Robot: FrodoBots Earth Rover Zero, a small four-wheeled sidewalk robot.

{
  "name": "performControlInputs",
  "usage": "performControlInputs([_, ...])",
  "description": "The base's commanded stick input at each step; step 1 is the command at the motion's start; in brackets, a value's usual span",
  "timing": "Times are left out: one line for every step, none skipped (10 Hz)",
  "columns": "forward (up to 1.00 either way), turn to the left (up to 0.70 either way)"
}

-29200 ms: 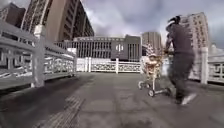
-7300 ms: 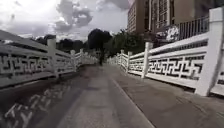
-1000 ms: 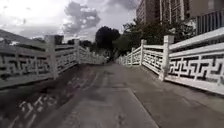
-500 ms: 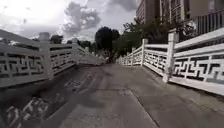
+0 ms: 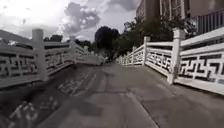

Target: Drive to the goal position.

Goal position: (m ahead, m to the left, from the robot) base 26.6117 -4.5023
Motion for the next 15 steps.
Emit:
performControlInputs([0.45, 0.0])
performControlInputs([0.45, 0.0])
performControlInputs([0.45, 0.0])
performControlInputs([0.45, 0.0])
performControlInputs([0.45, 0.0])
performControlInputs([0.45, 0.0])
performControlInputs([0.45, 0.0])
performControlInputs([0.45, 0.0])
performControlInputs([0.45, 0.0])
performControlInputs([0.45, 0.0])
performControlInputs([0.45, 0.0])
performControlInputs([0.45, 0.0])
performControlInputs([0.45, 0.0])
performControlInputs([0.45, 0.0])
performControlInputs([0.45, 0.0])
